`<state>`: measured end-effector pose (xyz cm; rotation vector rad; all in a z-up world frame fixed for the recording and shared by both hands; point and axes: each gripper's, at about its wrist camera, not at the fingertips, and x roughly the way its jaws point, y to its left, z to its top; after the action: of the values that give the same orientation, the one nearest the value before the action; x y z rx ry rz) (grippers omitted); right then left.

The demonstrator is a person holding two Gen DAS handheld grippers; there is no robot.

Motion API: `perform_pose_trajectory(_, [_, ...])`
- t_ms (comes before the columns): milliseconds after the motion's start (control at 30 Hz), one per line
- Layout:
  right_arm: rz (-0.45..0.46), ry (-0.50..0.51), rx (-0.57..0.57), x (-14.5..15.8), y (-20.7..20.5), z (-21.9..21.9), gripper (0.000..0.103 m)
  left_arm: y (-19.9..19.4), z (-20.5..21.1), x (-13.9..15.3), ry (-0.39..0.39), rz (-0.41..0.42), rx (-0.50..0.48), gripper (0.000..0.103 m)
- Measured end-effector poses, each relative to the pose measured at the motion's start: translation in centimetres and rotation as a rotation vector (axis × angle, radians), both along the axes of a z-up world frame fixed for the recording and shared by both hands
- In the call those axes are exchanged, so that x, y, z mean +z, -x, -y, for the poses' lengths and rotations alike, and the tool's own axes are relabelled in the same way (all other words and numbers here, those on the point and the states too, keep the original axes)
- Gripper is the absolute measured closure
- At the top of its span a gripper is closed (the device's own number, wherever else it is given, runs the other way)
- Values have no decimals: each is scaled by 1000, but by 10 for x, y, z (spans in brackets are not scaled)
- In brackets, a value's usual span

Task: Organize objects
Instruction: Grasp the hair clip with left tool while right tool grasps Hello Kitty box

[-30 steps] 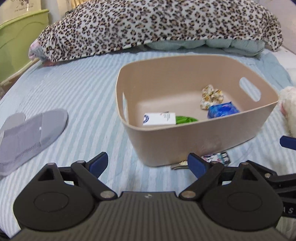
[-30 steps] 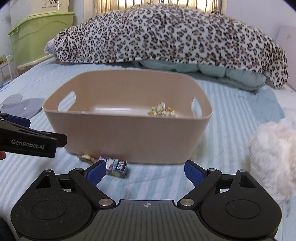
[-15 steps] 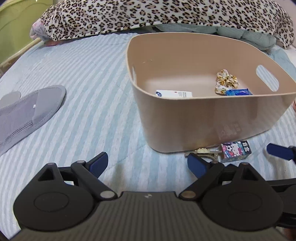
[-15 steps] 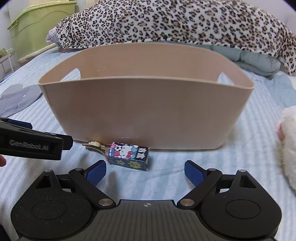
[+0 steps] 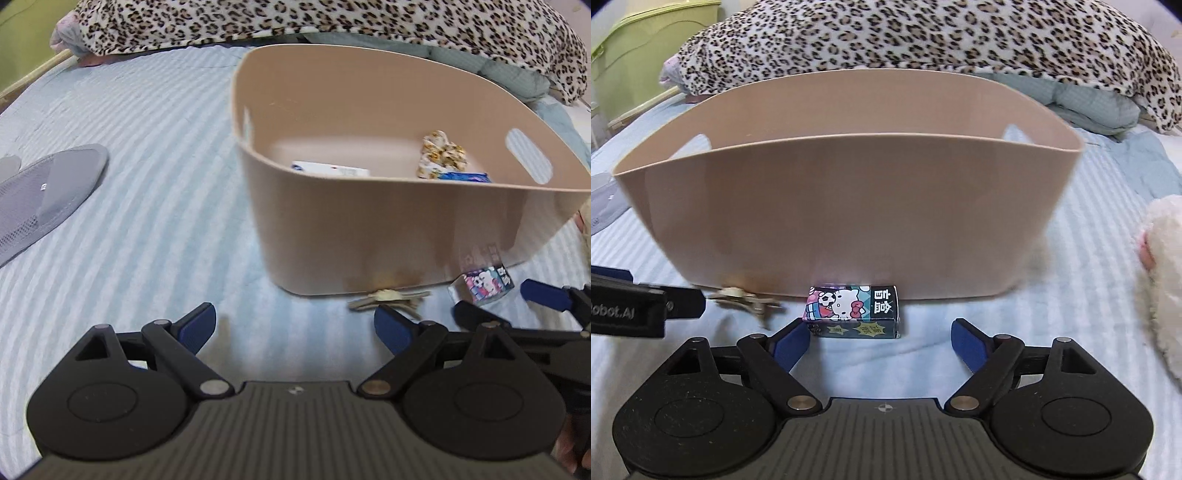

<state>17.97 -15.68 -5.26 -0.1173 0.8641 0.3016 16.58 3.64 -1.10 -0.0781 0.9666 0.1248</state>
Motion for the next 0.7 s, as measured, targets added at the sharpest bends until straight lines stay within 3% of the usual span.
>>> perform_pose_trajectory(100, [6,14,-11,-1,-3,15,18,0,10,2,-25,25,1,10])
perform_pose_trajectory(233, [12,16,-22,-5,-6,31,18,-4,18,2,35,32,-5,10])
perform_pose_trajectory(433, [11,-28,-19,-13,-8,44,18,-12,29,-11,63,7,2,10])
perform_pose_trajectory(700, [38,-34,6,-18,-9,37,18,-28,41,-31,24,-3,34,10])
